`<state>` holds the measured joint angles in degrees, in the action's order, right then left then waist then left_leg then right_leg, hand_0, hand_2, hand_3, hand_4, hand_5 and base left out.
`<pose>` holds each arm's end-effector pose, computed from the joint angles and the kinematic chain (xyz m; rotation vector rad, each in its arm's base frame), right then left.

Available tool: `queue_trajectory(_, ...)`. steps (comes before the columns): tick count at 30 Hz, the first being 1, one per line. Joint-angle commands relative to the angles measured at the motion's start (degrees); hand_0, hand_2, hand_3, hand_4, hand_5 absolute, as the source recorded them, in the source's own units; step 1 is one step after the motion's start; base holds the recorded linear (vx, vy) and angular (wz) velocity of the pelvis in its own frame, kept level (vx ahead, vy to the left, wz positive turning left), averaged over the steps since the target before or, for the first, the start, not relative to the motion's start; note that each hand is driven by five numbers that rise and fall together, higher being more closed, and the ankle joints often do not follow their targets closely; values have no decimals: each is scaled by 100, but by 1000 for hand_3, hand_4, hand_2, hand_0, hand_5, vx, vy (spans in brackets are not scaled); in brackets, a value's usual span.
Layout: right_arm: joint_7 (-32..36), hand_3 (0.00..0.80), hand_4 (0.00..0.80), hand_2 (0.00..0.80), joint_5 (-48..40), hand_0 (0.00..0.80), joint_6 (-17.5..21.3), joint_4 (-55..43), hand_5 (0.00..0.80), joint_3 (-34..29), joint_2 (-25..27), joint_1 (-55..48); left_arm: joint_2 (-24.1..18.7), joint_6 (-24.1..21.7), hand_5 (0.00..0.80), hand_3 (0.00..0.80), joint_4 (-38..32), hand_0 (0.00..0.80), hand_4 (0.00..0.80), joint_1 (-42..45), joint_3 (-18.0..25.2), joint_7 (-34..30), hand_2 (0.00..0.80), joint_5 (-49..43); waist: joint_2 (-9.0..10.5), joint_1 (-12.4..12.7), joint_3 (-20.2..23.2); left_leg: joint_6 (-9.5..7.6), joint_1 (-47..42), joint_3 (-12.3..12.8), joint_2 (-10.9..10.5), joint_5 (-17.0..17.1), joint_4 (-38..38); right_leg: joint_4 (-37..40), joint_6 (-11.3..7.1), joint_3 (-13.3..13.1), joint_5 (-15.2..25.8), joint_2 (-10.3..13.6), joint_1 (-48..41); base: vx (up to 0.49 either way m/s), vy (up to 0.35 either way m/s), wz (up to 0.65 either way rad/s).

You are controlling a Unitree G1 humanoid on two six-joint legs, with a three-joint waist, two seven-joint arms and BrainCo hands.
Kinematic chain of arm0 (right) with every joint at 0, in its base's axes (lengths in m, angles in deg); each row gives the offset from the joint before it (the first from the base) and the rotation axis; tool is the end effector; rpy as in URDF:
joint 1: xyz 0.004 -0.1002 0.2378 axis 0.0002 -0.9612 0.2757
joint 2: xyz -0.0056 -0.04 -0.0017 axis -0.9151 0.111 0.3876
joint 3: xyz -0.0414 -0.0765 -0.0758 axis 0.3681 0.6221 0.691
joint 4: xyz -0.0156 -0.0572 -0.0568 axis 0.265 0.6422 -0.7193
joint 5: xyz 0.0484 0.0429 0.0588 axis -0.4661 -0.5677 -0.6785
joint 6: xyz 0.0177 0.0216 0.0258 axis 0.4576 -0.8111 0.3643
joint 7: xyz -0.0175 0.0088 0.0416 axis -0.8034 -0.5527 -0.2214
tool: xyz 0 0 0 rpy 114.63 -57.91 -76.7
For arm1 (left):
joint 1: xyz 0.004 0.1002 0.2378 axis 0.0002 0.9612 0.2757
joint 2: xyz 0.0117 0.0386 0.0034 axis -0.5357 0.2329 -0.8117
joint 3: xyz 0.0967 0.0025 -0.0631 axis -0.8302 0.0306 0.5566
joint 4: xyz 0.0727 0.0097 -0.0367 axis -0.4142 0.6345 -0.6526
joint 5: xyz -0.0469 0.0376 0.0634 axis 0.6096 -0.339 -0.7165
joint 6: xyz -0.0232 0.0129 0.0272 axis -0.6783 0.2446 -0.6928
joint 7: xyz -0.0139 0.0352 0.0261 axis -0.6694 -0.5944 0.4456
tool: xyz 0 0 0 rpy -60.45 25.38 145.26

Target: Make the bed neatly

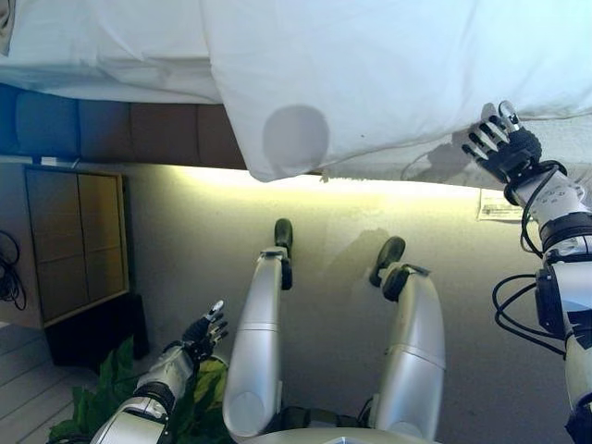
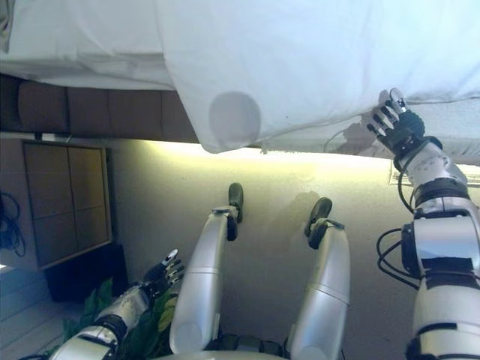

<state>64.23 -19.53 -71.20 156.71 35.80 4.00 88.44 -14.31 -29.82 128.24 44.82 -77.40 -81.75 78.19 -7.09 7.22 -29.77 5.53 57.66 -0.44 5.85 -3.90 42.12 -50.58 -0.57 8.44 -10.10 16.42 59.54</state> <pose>0.3308 -0.3192 0.1963 0.6268 0.0356 -0.1373 0.1670 0.2398 -0.0737 -0.4718 0.7827 0.1215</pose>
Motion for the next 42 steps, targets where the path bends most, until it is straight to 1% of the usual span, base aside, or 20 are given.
queue_trajectory(1, 333, 0, 0, 0, 42, 0, 79, -60, 0, 161, 379, 260, -134, -52, 0, 0, 33, 0, 0, 476, -30, -54, 0, 118, -268, 14, -3, -185, -105, -114, 140, -156, -142, 74, -175, -339, -6, 37, -27, 0, 0, 0)
queue_trajectory(8, 589, 0, 0, 0, -170, 0, 127, -151, 0, 283, 453, 646, -178, -79, 0, 0, -109, 0, 0, 626, -3, -138, 0, 65, -330, 75, -3, -159, -136, -126, 140, -132, -138, 1, -187, -350, -42, 91, -39, 0, 0, 0)
queue_trajectory(14, 656, 0, 0, 0, -270, 0, 356, -288, 0, 391, 474, 1109, -240, -42, 0, 0, -250, 0, 0, 742, 37, -177, 0, -1, -375, 144, -2, -141, -234, -134, 129, -108, -172, -39, -196, -342, -61, 134, -111, 0, 0, 0)
queue_trajectory(15, 668, 508, 508, 508, -265, 508, 421, -314, 508, 426, 469, 1162, -250, -31, 0, 0, -268, 0, 0, 755, 47, -190, 0, -23, -372, 157, -2, -134, -254, -141, 133, -103, -183, -37, -197, -336, -63, 139, -134, 0, 0, 0)
queue_trajectory(16, 697, 800, 800, 800, -227, 800, 537, -346, 800, 461, 463, 1210, -256, -26, 0, 0, -265, 0, 0, 777, 77, -220, 0, -63, -360, 171, -2, -130, -307, -142, 135, -104, -206, -19, -200, -321, -64, 140, -184, 0, 0, 0)
queue_trajectory(17, 711, 800, 800, 800, -228, 800, 626, -385, 800, 496, 454, 1240, -267, -30, 0, 0, -275, 0, 0, 797, 48, -226, 0, -38, -355, 177, -2, -128, -358, -139, 141, -96, -239, 6, -200, -305, -67, 146, -233, 0, 0, 0)
queue_trajectory(19, 689, 800, 800, 800, -208, 800, 644, -471, 800, 520, 454, 1232, -251, -21, 0, 0, -309, 0, 0, 841, 66, -230, 0, -57, -342, 182, -1, -120, -493, -112, 158, -85, -308, 60, -198, -265, -83, 152, -372, 12, 17, 1)
queue_trajectory(26, 809, 800, 800, 800, 116, 800, 482, -401, 800, 429, 546, 1125, -251, -26, 0, 0, -309, 0, 0, 853, 105, -329, 0, -131, -324, 192, 0, -140, -860, -46, 205, -141, -334, 96, -201, -181, -132, 272, -750, 21, 31, 2)
queue_trajectory(30, 716, 800, 800, 800, 253, 800, 426, -327, 800, 446, 539, 1185, -262, 25, 0, 0, -312, 0, 0, 818, 77, -269, 0, -135, -309, 198, 0, -158, -933, -44, 209, -154, -315, 94, -213, -182, -111, 289, -829, 8, 7, 1)
queue_trajectory(32, 757, 800, 800, 800, 221, 800, 474, -284, 800, 500, 565, 1240, -279, 24, 0, 0, -286, 0, 0, 814, 61, -258, 0, -79, -301, 205, 1, -158, -966, -42, 216, -133, -361, 132, -214, -176, -98, 280, -864, 0, 0, 0)
queue_trajectory(35, 799, 800, 800, 800, 145, 800, 515, -310, 800, 535, 536, 1235, -310, -81, 0, 0, -236, 0, 0, 822, 87, -311, 0, 42, -274, 210, 1, -153, -1034, -45, 218, -114, -436, 205, -219, -156, -80, 250, -944, 0, 0, 0)
queue_trajectory(37, 870, 800, 800, 800, 62, 800, 545, -384, 800, 574, 481, 1161, -360, -232, 0, 0, -250, 0, 0, 803, 117, -480, 0, 184, -252, 197, 1, -140, -1099, -39, 235, -93, -469, 241, -222, -149, -63, 229, -1014, 0, 0, 0)
queue_trajectory(39, 870, 800, 800, 800, 1, 800, 549, -531, 800, 592, 415, 1028, -477, -326, 0, 0, -428, 0, 0, 717, 230, -696, 0, 491, -214, 170, 2, -125, -1221, -18, 265, -81, -520, 306, -233, -140, -52, 206, -1150, 0, 0, 0)
queue_trajectory(41, 863, 800, 800, 800, 2, 800, 566, -627, 800, 553, 351, 880, -549, -421, 0, 0, -682, 0, 0, 614, 272, -720, 0, 693, -184, 144, 13, -117, -1309, 2, 278, -86, -539, 352, -243, -127, -43, 192, -1247, 0, 0, 0)
queue_trajectory(42, 829, 800, 800, 800, -24, 800, 584, -730, 800, 524, 285, 745, -650, -440, 0, 0, -1047, 0, 0, 436, 293, -603, 0, 904, -156, 116, 45, -109, -1406, 21, 288, -86, -576, 410, -264, -117, -27, 184, -1346, 0, 0, 0)
